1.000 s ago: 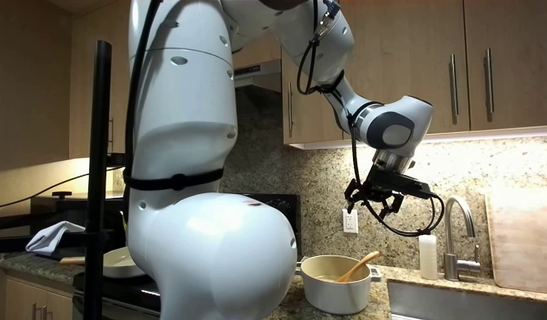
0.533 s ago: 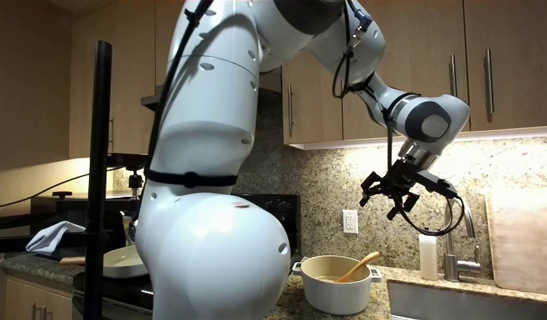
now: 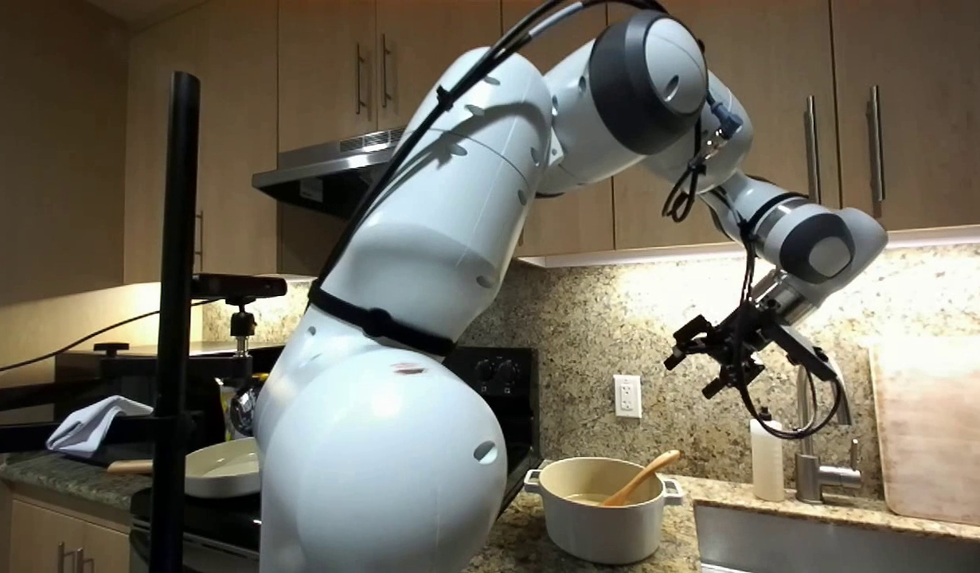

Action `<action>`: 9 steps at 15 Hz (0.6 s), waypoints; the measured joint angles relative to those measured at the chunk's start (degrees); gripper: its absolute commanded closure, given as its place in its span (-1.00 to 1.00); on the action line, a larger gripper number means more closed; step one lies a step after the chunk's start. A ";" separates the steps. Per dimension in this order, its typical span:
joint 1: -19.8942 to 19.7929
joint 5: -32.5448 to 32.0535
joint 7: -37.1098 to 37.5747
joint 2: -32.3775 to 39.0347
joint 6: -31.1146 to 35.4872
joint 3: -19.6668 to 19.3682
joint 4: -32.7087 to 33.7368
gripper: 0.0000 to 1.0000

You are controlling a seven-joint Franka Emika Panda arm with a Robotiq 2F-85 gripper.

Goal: Use the cooking stick to stir the contents in the white pot

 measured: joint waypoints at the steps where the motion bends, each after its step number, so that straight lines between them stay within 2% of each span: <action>1: -0.33 2.60 1.14 0.98 0.93 0.54 0.26 -1.00; 5: -0.62 13.01 5.20 5.02 8.71 2.83 0.20 -1.00; 9: 1.44 22.23 10.12 10.72 20.79 5.61 0.90 -1.00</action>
